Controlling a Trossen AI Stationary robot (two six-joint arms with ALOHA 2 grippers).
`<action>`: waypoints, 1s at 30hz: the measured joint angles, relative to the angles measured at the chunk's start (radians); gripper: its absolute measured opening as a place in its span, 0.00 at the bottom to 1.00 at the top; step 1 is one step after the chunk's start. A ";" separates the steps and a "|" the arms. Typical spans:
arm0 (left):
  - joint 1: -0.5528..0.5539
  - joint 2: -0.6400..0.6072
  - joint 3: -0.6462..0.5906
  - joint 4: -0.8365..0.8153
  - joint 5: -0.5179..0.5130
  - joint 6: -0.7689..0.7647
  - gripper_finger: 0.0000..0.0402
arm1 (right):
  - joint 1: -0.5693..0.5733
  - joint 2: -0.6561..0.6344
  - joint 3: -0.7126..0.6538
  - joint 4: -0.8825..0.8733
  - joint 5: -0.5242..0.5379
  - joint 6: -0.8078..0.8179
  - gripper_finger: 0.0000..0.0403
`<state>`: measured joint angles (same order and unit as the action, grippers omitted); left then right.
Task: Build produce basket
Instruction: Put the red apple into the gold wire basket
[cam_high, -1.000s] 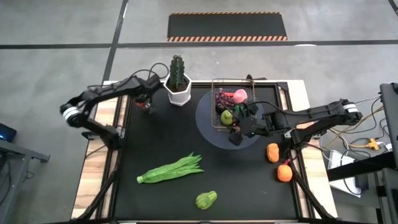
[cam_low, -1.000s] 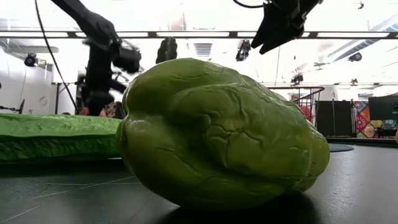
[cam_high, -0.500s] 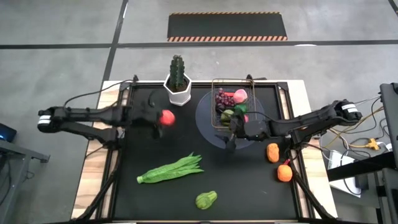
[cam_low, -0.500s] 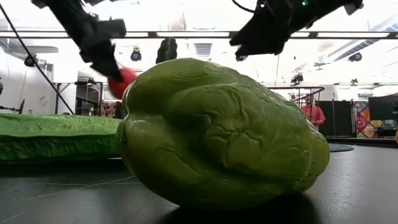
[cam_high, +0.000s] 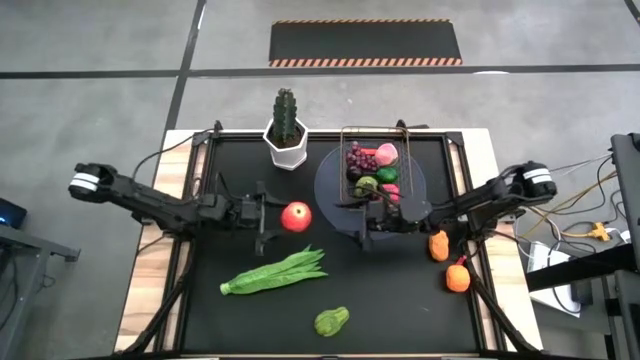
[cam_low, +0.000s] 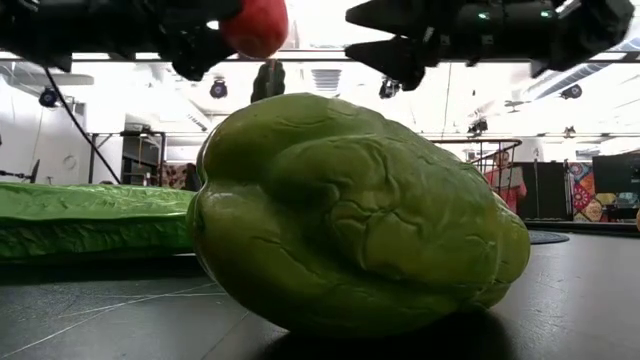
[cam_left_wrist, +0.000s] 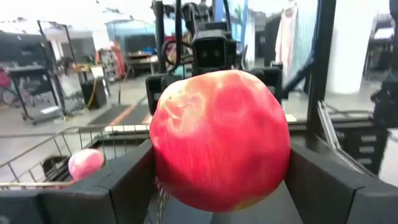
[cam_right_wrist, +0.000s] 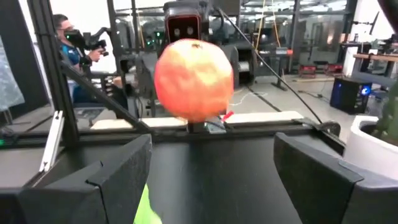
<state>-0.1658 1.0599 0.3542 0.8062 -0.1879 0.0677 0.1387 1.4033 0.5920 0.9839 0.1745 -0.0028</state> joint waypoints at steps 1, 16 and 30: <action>0.000 0.026 -0.006 0.050 0.000 0.002 0.71 | 0.000 0.014 0.016 0.001 -0.001 -0.004 0.80; 0.000 0.329 0.035 0.402 0.004 0.047 0.71 | -0.001 0.117 0.190 -0.104 -0.004 -0.028 0.87; 0.001 0.402 0.086 0.424 0.020 0.047 0.82 | 0.000 0.114 0.188 -0.117 -0.003 -0.029 0.73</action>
<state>-0.1647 1.4622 0.4402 1.2297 -0.1683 0.1151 0.1390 1.5173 0.7803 0.8668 0.1715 -0.0314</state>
